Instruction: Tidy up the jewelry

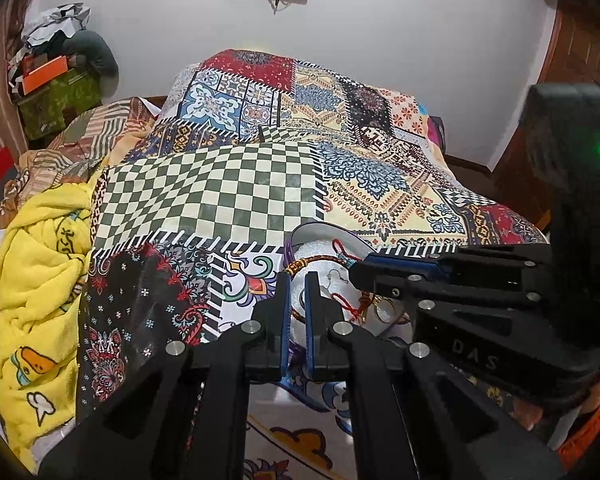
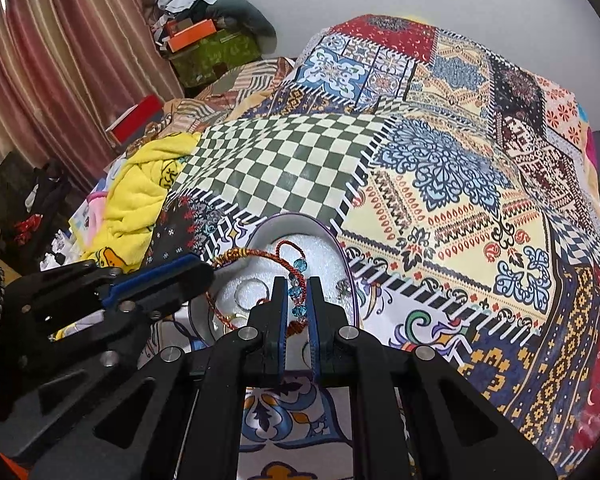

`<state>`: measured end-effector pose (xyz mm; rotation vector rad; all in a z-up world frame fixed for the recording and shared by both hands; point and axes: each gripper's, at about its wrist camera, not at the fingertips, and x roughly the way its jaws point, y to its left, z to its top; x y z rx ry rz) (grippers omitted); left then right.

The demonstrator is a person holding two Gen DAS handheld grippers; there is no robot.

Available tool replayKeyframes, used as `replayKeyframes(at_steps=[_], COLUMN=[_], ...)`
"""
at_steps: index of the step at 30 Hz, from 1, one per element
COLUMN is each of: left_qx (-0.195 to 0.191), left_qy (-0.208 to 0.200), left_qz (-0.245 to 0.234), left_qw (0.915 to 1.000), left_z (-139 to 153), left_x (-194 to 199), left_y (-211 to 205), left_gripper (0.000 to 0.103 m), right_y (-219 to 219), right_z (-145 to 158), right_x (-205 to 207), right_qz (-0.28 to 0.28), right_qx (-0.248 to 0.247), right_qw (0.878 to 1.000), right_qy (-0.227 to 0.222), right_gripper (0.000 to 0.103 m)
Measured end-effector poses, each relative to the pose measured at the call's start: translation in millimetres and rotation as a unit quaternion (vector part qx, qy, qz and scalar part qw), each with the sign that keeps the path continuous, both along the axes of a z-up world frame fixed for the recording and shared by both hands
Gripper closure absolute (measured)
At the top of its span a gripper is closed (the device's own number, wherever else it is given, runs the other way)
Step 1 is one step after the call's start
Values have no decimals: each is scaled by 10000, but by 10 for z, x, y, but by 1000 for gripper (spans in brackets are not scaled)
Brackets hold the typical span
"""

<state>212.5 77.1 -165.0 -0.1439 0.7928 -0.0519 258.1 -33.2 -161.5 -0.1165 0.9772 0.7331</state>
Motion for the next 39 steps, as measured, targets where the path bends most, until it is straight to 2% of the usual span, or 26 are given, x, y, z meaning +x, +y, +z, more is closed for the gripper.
replayKeyframes(at_steps=[3, 4, 9, 11, 13, 16, 21, 25, 30, 39], left_qx=[108, 135, 179, 166, 148, 173, 338, 359, 260, 219], left_qy=[-22, -19, -12, -54, -134, -281, -425, -419, -267, 96], left_qz=[-19, -18, 76, 118, 149, 136, 21, -87, -245, -536], left_qw=[9999, 9999, 9998, 9998, 9997, 9994, 9985, 9984, 9990, 9983], left_z=[40, 46, 116, 170, 255, 380, 528, 559, 521, 301], left_x=[-54, -66, -128, -159, -210, -292, -408, -502, -591, -695], left_y=[-21, -22, -3, 12, 26, 6, -125, -242, -392, -690], left_gripper=[97, 97, 94, 90, 81, 72, 69, 64, 63, 63], right_y=[-38, -53, -178, -264, -368, -525, -771, -961, -1211, -1516], right_z=[50, 80, 287, 384, 481, 598, 678, 663, 613, 245], right_x=[-27, -44, -154, -206, -254, -330, -458, -549, -647, -776], right_qz=[-53, -81, -253, -307, -378, -530, -732, -873, -1073, -1353], right_qx=[44, 61, 17, 18, 17, -38, -176, -341, -434, -513], right_qw=[10000, 9999, 9988, 9980, 9970, 9949, 9917, 9901, 9889, 9887], right_qy=[-35, -85, -431, -558, -674, -860, -1040, -1043, -929, -380], right_gripper=[73, 71, 71, 71, 71, 71, 70, 70, 70, 70])
